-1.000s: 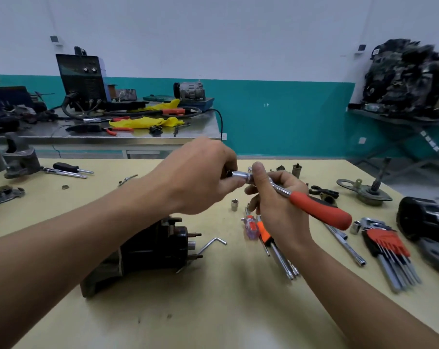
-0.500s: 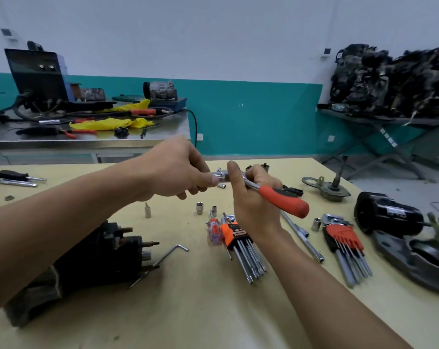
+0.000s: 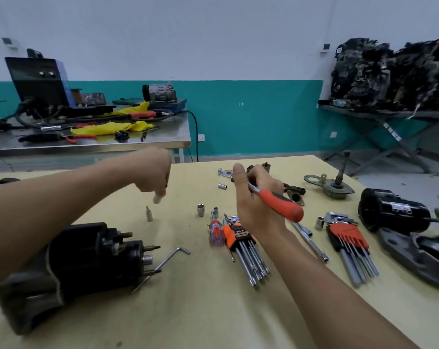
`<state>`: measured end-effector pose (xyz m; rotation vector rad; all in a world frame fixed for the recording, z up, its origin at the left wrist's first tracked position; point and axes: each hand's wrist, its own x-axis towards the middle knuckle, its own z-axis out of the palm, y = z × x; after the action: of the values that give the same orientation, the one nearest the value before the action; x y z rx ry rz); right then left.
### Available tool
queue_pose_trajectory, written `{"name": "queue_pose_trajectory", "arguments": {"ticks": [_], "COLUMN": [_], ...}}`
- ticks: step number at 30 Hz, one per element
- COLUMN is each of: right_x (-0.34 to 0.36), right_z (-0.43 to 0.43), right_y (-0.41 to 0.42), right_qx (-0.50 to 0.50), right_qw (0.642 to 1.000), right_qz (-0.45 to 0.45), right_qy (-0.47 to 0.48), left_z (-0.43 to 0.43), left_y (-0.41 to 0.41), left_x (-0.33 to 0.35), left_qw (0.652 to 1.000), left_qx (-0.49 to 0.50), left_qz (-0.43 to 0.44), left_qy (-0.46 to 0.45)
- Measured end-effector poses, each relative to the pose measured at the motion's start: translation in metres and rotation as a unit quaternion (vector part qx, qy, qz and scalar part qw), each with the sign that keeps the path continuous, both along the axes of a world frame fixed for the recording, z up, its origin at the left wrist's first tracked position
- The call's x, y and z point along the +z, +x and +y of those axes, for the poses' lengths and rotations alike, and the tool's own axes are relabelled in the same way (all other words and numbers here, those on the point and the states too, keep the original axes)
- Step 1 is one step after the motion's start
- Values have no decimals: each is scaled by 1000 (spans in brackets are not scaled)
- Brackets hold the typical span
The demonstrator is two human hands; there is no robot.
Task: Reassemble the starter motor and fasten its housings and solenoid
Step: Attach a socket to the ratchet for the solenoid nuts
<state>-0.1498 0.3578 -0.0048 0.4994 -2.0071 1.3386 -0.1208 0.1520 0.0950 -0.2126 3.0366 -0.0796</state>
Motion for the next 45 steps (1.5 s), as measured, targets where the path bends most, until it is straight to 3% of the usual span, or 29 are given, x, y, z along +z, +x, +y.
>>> {"name": "queue_pose_trajectory", "arguments": {"ticks": [11,15,18,22,29,31,33,35,36,39,45], "right_x": [-9,-10,-10,-8,-9,-9,-9,-7,-6,-4,-3], "right_z": [1,-1,-1,-1,1,-1,-3,-5,-5,-11,-22], "right_y": [0,0,-1,2,1,3,6,8,9,17,33], "right_qx": [4,11,20,38,41,41,30,25,28,51,42], "right_qw": [1000,999,999,999,999,999,999,999,999,997,998], "right_qz": [29,29,15,15,-1,8,13,9,11,30,46], "right_qy": [-2,-6,-20,-33,-35,-25,-26,-31,-35,-50,-32], "left_z": [-13,-11,1,27,41,38,35,38,40,47,47], "left_y": [-46,-46,-50,-56,-49,-40,-24,1,14,42,62], "left_x": [-38,-40,-43,-56,-55,-39,-19,-3,1,-2,-2], "left_qw": [997,998,981,956,964,978,964,885,854,825,815], "left_qx": [19,-30,-130,-229,-213,-203,-154,-96,-75,-35,8], "left_qz": [-57,-37,-11,-71,-73,7,103,111,95,85,102], "left_qy": [55,-43,-140,-172,-138,-45,191,441,505,557,570]}}
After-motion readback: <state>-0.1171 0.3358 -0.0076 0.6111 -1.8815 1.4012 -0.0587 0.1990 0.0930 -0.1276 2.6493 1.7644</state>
